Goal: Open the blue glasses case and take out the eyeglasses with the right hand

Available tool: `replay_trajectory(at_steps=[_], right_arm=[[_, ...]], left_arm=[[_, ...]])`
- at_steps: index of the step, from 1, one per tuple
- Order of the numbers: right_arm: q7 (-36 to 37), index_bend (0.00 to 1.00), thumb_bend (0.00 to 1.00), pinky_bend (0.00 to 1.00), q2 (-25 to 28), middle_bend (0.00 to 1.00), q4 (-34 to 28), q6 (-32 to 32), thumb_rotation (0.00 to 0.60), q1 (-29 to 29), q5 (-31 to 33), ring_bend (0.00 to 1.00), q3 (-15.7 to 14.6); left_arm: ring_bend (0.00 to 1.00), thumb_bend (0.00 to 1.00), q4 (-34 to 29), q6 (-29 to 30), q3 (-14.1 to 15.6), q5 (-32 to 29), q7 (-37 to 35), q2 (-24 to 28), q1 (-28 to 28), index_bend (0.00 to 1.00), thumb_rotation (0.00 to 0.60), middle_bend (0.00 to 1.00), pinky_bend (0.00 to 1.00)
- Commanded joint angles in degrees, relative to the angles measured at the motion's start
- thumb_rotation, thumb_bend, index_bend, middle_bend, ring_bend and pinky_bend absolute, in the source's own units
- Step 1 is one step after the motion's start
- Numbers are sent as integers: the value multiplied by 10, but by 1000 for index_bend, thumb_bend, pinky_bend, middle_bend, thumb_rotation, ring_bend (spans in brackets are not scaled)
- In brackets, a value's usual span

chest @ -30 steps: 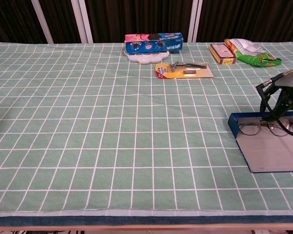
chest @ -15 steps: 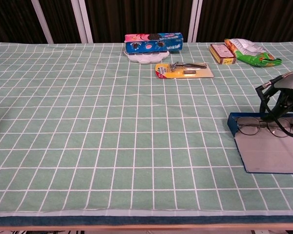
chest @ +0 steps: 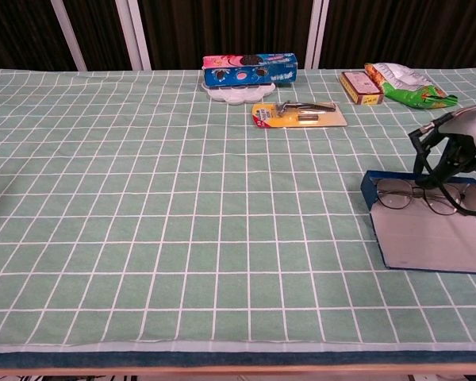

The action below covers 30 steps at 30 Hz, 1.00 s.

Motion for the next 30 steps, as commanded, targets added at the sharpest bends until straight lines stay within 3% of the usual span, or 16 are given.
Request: replay_trajectory(at_steps=[1,18,30], right_arm=[[30,583,485,1000,-10,953,9,1,600,-7,-38,978,1],[154,584,484,1000,-116,953,128,25,600,-28,-234,978,-16],[178,584,484,1000,-174,953,206,50,600,-38,-313,977,-11]], left_arm=[[0,22,0,0,0,0,-1,0,0,0,600,0,0],[0,23,-2,1,-1,1,-10,2,1,0,600,0,0],[0,23,-2,-1,-2,1,-18,3,0,0,600,0,0]])
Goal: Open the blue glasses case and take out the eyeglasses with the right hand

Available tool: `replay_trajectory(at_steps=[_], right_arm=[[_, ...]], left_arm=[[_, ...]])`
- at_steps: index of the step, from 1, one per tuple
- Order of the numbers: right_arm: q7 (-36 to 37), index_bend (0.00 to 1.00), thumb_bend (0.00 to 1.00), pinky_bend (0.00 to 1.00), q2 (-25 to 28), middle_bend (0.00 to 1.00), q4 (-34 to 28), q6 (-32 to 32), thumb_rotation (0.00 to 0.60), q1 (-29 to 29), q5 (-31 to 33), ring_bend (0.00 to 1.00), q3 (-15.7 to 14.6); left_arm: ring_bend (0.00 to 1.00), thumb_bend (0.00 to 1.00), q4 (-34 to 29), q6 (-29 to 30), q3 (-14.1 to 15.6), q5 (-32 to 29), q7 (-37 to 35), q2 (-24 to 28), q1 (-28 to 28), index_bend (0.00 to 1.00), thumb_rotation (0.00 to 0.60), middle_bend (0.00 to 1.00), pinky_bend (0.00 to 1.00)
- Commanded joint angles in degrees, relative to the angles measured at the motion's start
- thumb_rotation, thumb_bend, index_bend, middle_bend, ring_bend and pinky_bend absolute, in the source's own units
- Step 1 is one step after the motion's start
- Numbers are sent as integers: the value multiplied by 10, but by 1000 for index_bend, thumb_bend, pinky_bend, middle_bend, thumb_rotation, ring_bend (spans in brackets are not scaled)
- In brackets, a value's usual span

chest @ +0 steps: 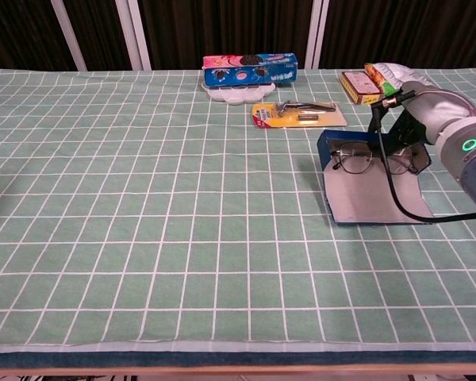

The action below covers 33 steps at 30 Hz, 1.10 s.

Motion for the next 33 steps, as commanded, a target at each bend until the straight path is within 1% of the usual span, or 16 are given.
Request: replay_trajectory(at_steps=[1,7,13,21,33], right_arm=[[1,584,485,1000,-10,953,13,2,600,-3,-9,977,6],[-6,584,484,1000,-23,953,31,0,600,-6,-21,977,16],[9,584,484,1000,-40,953,54,5,600,-8,-47,978,30],[10,584,483,1000,-63,953,86,9,600,-7,-64,977,47],[11,584,482,1000,-82,953,108,6,600,-9,-80,977,67]], left_arm=[[0,23,0,-1,0,0,-1,0,0,0,600,0,0],[0,23,1,-1,0,0,-2,0,0,0,600,0,0],[0,23,1,-1,0,1,-2,1,0,0,600,0,0],[0,23,1,0,0,0,-3,1,0,0,600,0,0],[0,22,1,-2,-1,-1,-5,2,-1,0,600,0,0]])
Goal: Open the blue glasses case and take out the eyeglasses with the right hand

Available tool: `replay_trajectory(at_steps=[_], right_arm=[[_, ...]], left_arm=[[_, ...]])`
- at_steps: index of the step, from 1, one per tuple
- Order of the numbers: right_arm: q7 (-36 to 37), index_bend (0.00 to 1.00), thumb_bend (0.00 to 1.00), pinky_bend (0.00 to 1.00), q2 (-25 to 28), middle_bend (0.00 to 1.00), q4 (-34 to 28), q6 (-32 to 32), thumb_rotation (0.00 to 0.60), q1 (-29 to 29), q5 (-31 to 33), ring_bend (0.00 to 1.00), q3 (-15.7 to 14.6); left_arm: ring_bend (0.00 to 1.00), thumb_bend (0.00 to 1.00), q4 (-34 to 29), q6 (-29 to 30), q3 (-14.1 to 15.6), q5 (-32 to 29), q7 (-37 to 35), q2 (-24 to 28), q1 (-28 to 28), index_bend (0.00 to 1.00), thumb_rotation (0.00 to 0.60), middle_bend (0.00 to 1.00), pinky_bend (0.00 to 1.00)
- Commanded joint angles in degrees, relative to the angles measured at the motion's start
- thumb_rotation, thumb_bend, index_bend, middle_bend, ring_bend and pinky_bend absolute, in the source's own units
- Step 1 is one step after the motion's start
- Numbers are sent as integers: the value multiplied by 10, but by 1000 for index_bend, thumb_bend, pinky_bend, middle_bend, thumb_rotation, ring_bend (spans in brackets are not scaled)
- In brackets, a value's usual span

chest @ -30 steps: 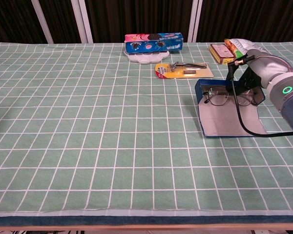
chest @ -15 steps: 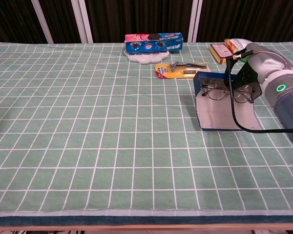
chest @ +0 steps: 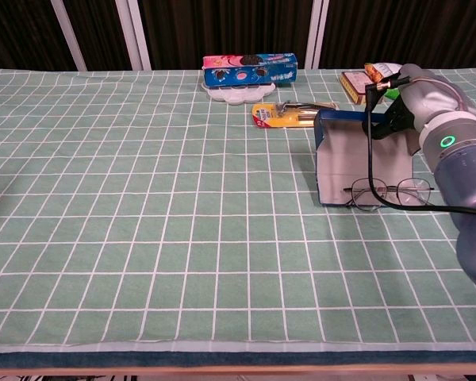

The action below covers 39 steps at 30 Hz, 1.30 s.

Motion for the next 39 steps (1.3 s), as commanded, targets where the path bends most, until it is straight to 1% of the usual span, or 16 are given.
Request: replay_trajectory(at_steps=[1,6,8,10,12,13,16,20,25,27,30,33,39], right_arm=[[-3,584,483,1000,-2,953,1,-2,600,-1,-1,977,3],[-8,577,471,1000,-4,952,3,-6,600,-4,-1,976,8],[-15,497,437,1000,-4,951,3,-9,600,-5,2,972,9],[-26,311,374,1000,-1,950,-2,-14,600,-6,8,971,11],[-35,181,320,1000,2,950,-10,-17,600,-8,12,970,12],[-39,134,299,1000,4,950,-14,-18,600,-9,14,970,13],[-49,92,284,1000,9,950,-29,-17,600,-12,16,970,13],[-61,106,282,1000,20,950,-57,-13,600,-18,13,970,11],[-76,274,326,1000,55,953,-123,-4,600,-38,4,974,-3],[-85,307,342,1000,75,953,-157,-2,600,-50,4,976,-13],[-112,330,355,1000,114,953,-222,-4,600,-71,21,976,-31],[-133,345,358,1000,148,953,-264,-15,600,-85,46,976,-44],[-151,353,357,1000,187,953,-308,-24,600,-99,85,976,-56]], left_arm=[[0,23,0,0,0,0,0,0,0,0,600,0,0],[0,22,-1,-1,0,0,0,1,0,0,600,0,0],[0,23,-1,0,0,0,0,1,0,0,600,0,0],[0,22,-1,0,0,0,0,1,0,0,600,0,0],[0,23,-2,0,1,0,1,1,0,0,600,0,0],[0,23,-2,0,1,0,1,1,0,0,600,0,0],[0,23,-3,0,1,0,2,1,0,0,600,0,0],[0,22,-2,1,1,1,2,0,0,0,600,0,0],[0,23,-2,3,1,4,2,0,1,0,600,0,0],[0,23,-1,4,2,6,2,0,1,0,600,0,0],[0,22,0,5,2,8,3,-1,0,0,600,0,0],[0,23,1,8,3,11,6,-2,0,0,600,0,0],[0,22,7,17,2,18,9,-5,2,0,600,0,0]])
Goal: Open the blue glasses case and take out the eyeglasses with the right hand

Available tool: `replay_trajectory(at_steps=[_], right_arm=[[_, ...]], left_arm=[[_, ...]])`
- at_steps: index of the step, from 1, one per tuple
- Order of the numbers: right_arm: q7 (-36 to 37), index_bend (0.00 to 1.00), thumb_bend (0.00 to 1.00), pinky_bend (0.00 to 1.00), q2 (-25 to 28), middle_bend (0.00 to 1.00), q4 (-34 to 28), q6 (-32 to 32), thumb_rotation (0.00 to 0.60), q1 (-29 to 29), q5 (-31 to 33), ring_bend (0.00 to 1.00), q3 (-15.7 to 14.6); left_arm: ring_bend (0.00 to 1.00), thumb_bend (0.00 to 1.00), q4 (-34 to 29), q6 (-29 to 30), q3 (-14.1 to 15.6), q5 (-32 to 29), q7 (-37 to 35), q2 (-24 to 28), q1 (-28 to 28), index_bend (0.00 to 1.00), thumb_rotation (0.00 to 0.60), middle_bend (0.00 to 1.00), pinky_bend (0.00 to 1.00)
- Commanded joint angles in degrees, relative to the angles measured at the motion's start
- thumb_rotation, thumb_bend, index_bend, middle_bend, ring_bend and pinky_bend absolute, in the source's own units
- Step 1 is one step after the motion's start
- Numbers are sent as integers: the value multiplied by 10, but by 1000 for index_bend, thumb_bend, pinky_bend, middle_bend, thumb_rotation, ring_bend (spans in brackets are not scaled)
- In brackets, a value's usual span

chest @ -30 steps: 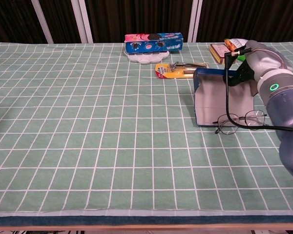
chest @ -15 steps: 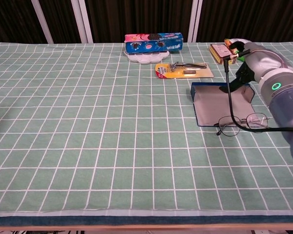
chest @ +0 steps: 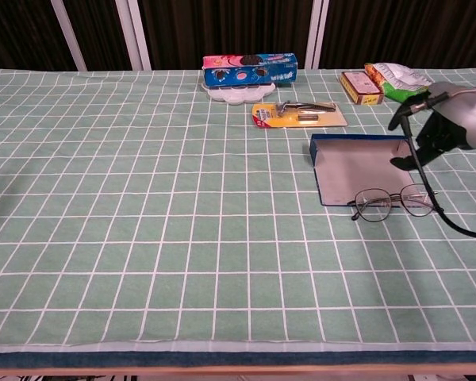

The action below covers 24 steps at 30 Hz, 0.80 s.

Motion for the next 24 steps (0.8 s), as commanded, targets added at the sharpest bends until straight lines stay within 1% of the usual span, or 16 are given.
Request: replay_trajectory(at_steps=[1,8,16,24], right_arm=[[-13,360,357,1000,18,953,-20,-6,600,-10,18,976,-11],[-18,420,367,1000,32,966,-32,-11,600,-11,33,983,-22],[-19,429,373,1000,28,966,-29,-16,600,3,39,984,-19],[-20,436,394,1000,19,966,-16,-23,600,11,52,984,-25]], left_arm=[[0,23,3,3,-1,2,0,-1,0,0,600,0,0],[0,23,6,11,0,9,1,-3,2,0,600,0,0],[0,23,7,8,0,6,2,-3,2,0,600,0,0],[0,22,6,5,-1,4,1,-3,1,0,600,0,0]])
